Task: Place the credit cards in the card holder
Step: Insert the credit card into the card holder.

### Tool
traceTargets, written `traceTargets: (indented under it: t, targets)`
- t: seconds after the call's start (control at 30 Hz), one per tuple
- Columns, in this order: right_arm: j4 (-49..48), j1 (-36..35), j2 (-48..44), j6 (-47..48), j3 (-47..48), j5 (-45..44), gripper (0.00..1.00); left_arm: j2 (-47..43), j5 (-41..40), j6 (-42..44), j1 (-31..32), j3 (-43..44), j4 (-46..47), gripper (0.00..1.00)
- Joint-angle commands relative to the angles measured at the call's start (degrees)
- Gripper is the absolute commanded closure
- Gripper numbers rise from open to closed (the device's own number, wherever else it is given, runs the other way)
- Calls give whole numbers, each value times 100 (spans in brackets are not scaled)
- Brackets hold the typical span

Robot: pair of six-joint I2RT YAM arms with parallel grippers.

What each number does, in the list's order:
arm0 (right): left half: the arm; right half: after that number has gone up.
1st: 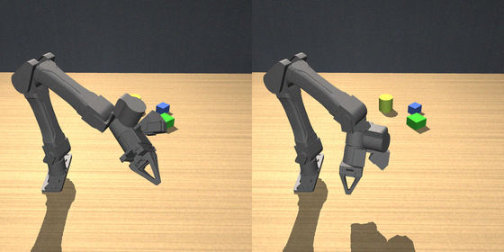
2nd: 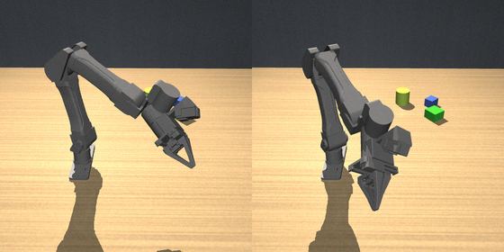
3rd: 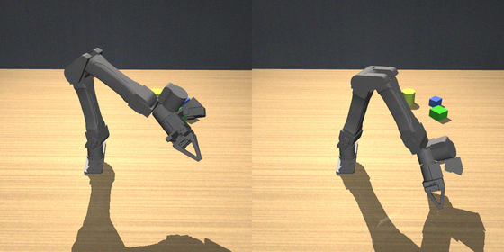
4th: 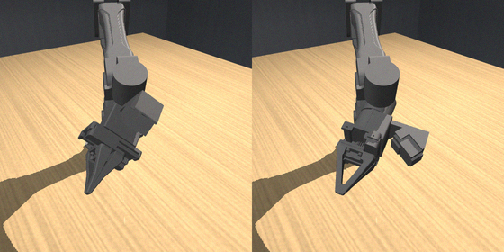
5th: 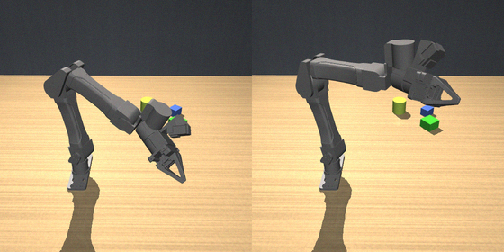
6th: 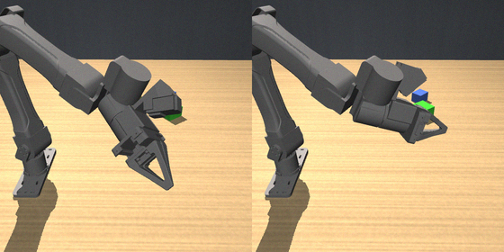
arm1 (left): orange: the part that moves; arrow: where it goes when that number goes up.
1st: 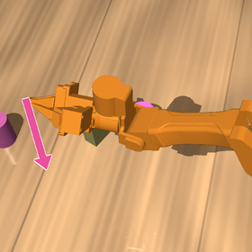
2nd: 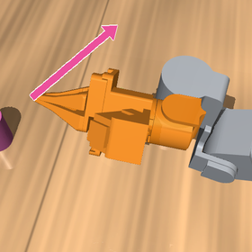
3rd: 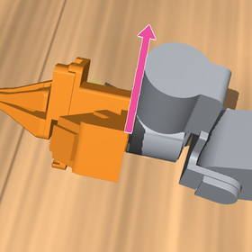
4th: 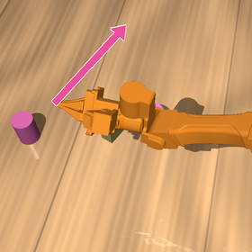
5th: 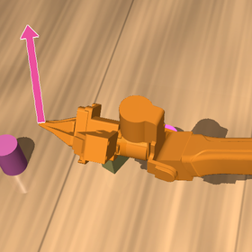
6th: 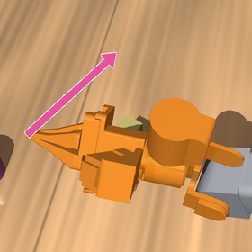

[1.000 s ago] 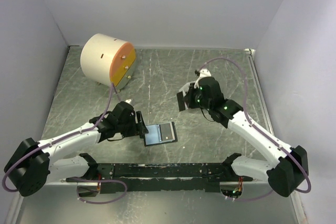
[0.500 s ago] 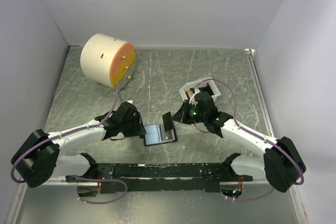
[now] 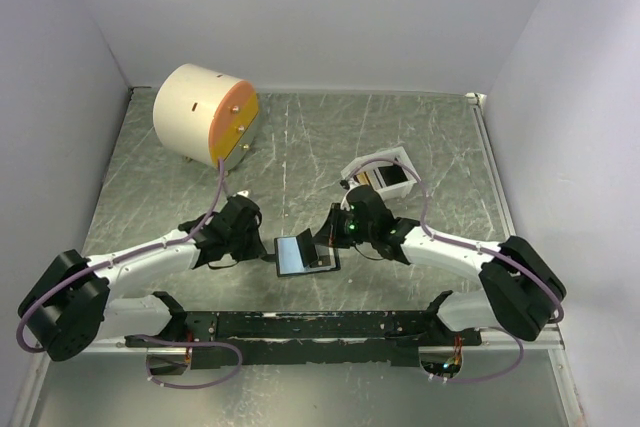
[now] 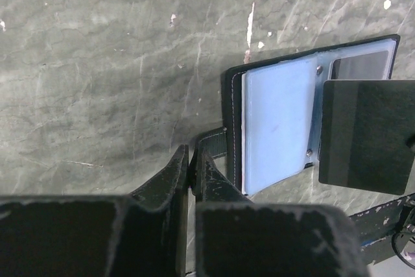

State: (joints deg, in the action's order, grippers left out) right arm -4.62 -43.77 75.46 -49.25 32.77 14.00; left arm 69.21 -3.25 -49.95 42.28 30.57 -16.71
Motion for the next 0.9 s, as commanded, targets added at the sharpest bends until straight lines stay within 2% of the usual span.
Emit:
traceTargets:
  t: [0.0, 0.27, 0.87]
  targets:
    - [-21, -57, 52, 175, 94, -369, 100, -110, -242, -10, 25, -82, -177, 93]
    - [-86, -60, 285, 364, -6, -373, 100, -28, -308, -33, 23, -181, -196, 92]
    - [-845, -44, 756, 161, -284, 59, 100, -15, -379, -67, 19, -234, -254, 90]
